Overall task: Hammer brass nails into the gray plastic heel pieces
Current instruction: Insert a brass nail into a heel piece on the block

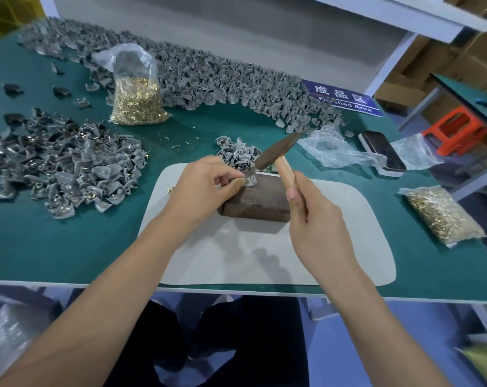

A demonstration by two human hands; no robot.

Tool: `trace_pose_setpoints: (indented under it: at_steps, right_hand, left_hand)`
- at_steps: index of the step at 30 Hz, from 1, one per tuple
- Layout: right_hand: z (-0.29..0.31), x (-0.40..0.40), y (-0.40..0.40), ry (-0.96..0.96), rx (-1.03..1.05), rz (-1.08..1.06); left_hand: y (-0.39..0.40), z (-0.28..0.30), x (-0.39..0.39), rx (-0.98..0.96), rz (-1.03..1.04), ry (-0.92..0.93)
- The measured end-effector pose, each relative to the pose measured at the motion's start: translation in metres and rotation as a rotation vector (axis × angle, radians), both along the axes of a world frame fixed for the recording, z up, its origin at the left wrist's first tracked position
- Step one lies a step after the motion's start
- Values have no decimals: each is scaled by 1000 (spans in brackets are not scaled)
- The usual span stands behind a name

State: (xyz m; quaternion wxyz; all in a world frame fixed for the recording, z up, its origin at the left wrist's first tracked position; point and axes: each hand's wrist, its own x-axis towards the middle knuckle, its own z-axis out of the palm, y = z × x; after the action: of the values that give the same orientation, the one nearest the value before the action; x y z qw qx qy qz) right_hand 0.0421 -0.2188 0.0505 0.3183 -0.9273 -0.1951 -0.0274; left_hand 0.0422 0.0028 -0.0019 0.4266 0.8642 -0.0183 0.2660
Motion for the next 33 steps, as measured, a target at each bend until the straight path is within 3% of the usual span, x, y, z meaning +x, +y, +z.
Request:
trace_pose_setpoints:
  at_steps: [9, 13, 17, 33]
  right_hand:
    - [6, 4, 0, 31, -48, 21]
    - [6, 1, 0, -51, 62, -50]
    - [6, 2, 6, 3, -87, 22]
    - [4, -2, 1, -49, -25, -35]
  left_hand:
    - [-1, 1, -1, -19, 6, 9]
    - [-1, 3, -2, -6, -12, 13]
    - [-1, 4, -2, 23, -2, -2]
    - [-4, 5, -4, 34, 24, 30]
